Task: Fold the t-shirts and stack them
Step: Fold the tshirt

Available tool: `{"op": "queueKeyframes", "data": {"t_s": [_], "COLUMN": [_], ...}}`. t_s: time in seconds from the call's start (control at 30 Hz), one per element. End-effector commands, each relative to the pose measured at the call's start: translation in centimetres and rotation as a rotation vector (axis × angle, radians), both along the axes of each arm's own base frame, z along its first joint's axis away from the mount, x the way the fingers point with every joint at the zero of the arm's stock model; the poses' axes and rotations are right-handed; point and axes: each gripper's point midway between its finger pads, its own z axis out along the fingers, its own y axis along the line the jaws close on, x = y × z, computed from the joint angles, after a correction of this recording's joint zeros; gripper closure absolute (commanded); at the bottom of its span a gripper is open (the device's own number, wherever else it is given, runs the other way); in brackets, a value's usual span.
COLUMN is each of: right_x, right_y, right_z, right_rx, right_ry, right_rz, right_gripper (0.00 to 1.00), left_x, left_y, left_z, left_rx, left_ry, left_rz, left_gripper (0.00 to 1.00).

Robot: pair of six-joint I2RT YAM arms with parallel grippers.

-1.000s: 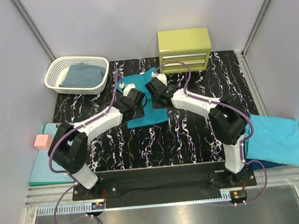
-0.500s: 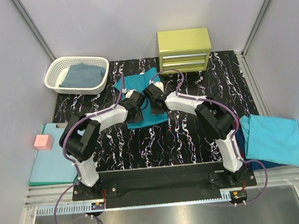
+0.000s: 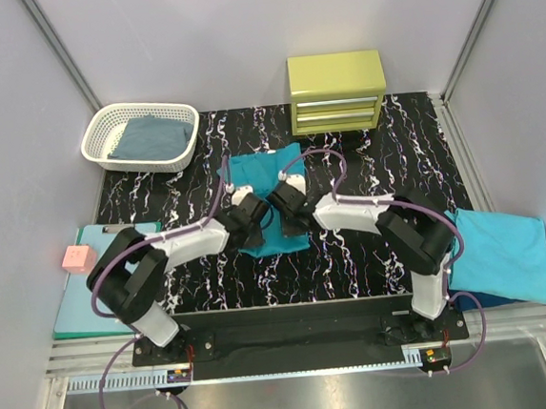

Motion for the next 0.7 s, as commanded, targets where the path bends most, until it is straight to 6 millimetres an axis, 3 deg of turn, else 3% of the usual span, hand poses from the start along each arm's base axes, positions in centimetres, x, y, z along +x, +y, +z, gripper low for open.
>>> {"op": "queueKeyframes", "data": {"t_s": [0.0, 0.23, 0.37, 0.6, 0.67], "right_x": [-7.8, -13.6, -16.2, -17.3, -17.3], "right_y": [-2.3, -2.3, -3.0, -3.0, -2.7], "right_z": [-3.9, -3.4, -3.6, -3.4, -3.2], "right_rx": [-0.113, -0.105, -0.112, -0.122, -0.120], "right_ry": [0.188, 0.223, 0.249, 0.255, 0.245], "right_rz": [0.037, 0.070, 0.068, 0.083, 0.091], "right_gripper": [0.89, 0.89, 0.89, 0.88, 0.85], "left_x": [-7.0, -11.8, -13.9, -14.1, -13.8], "left_y": [0.6, 0.7, 1.8, 2.7, 2.6], "left_z": [-1.4, 0.3, 0.2, 0.1, 0.4], "left_rx": [0.033, 0.023, 0.020, 0.045, 0.050], "left_ry": [0.148, 0.152, 0.173, 0.165, 0.151], "left_rz": [-0.044, -0.093, -0.081, -0.066, -0.068], "left_gripper": [0.71, 0.71, 0.71, 0.68, 0.63]}}
